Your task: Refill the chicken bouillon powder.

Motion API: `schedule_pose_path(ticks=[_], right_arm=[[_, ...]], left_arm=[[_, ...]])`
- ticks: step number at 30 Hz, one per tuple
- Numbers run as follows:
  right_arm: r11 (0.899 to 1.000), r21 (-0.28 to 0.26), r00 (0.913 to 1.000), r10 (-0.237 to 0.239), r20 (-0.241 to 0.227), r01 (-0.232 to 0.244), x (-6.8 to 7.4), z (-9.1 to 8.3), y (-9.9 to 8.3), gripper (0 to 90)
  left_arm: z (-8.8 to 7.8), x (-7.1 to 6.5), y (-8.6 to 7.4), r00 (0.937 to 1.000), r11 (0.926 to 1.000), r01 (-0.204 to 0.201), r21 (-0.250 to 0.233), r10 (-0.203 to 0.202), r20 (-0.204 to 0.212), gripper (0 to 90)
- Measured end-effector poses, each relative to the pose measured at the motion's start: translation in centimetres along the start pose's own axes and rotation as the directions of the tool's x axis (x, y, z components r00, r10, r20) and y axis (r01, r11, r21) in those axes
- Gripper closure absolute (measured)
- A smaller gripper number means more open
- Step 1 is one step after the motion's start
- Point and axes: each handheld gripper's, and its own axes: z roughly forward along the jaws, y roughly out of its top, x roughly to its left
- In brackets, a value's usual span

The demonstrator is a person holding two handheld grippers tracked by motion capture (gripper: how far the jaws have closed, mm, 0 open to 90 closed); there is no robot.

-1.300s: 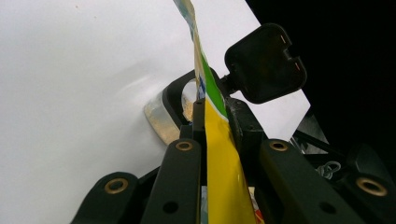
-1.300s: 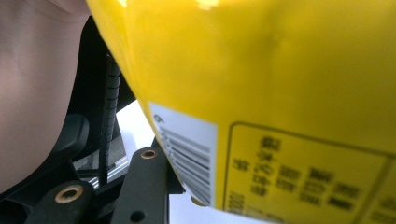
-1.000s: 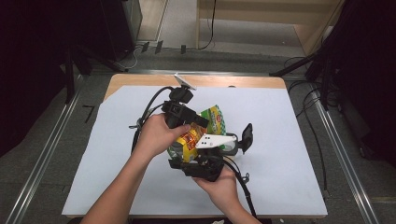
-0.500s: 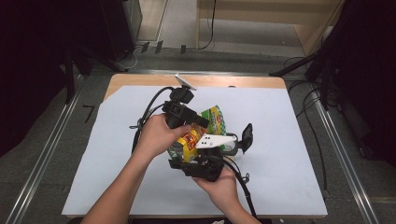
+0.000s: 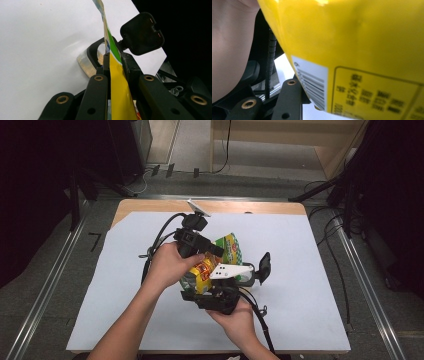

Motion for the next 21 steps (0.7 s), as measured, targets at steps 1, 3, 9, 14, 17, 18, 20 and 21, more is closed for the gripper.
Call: schedule_pose_path(ticks=[1, 3, 9, 14, 17, 18, 20, 21], right_arm=[[1.000, 0.001, 1.0000, -0.001, 0.000, 0.001, 0.00, 0.01, -0.01, 66.1], [1.000, 0.002, 1.0000, -0.003, 0.000, 0.003, 0.00, 0.02, -0.02, 66.1], [1.000, 0.004, 1.0000, -0.001, 0.002, 0.001, -0.02, -0.02, -0.05, 66.1], [1.000, 0.006, 1.0000, -0.002, 0.004, 0.002, -0.02, 0.02, -0.09, 66.1], [1.000, 0.006, 1.0000, -0.003, 0.007, 0.003, -0.03, 0.05, -0.09, 66.1], [1.000, 0.006, 1.0000, -0.002, 0.007, 0.002, -0.03, 0.05, -0.08, 66.1], [1.000, 0.006, 1.0000, -0.002, 0.006, 0.002, -0.05, 0.03, -0.09, 66.1], [1.000, 0.007, 1.0000, -0.002, 0.006, 0.002, -0.06, 0.02, -0.09, 66.1]], left_arm=[[-0.01, 0.04, 0.00, 1.0000, 1.0000, -0.002, 0.002, 0.002, 0.001, 83.3], [-0.01, 0.05, 0.01, 1.0000, 1.0000, -0.001, 0.003, 0.001, 0.003, 83.3], [0.10, -0.01, 0.00, 1.0000, 1.0000, 0.000, 0.002, 0.000, 0.000, 83.3], [0.16, 0.03, -0.02, 1.0000, 1.0000, 0.002, 0.003, -0.002, 0.000, 83.3], [0.16, 0.08, -0.01, 1.0000, 1.0000, 0.000, 0.005, 0.000, 0.000, 83.4], [0.20, 0.05, -0.01, 1.0000, 1.0000, 0.002, 0.002, -0.002, 0.001, 83.4], [0.22, 0.06, 0.01, 1.0000, 1.0000, 0.000, 0.004, 0.000, 0.001, 83.4], [0.23, 0.07, 0.01, 1.0000, 1.0000, -0.001, 0.005, 0.001, 0.001, 83.4]])
